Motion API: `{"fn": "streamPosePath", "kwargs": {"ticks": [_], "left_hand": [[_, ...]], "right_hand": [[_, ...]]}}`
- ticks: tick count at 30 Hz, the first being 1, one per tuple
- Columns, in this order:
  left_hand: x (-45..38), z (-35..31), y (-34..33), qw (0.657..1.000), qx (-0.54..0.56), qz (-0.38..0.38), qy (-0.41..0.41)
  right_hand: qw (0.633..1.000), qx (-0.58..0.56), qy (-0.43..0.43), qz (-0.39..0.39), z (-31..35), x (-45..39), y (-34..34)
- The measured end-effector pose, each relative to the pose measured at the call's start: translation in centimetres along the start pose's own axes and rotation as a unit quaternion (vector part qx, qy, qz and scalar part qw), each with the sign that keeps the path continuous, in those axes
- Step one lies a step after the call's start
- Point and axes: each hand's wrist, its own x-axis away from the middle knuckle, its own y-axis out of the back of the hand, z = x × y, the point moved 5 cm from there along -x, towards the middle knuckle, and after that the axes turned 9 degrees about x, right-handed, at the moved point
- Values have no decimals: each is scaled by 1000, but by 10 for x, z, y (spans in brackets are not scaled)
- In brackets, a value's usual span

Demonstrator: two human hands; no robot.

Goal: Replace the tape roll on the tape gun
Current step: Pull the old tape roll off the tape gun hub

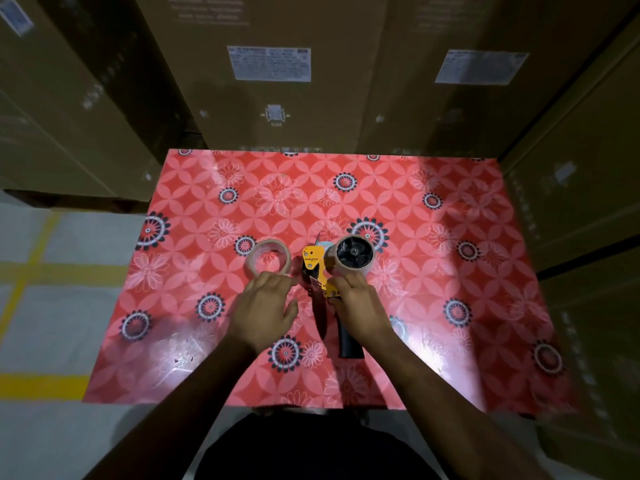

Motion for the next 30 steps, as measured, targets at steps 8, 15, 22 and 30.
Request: {"fn": "streamPosePath", "kwargs": {"ticks": [8,15,22,30], "left_hand": [[10,-9,-15,999,30,11,-21],[10,-14,-22,998,44,13,-35],[-4,-13,-20,997,48,19,-50],[-69,-36,-20,998,-2,34,-48]], "right_hand": [[999,-41,19,-25,3,33,-4],[995,-93,10,-27,-10,38,1],[983,-168,-68,-41,-44,36,17],[956,-193,-219,14,-79,2,25]]}}
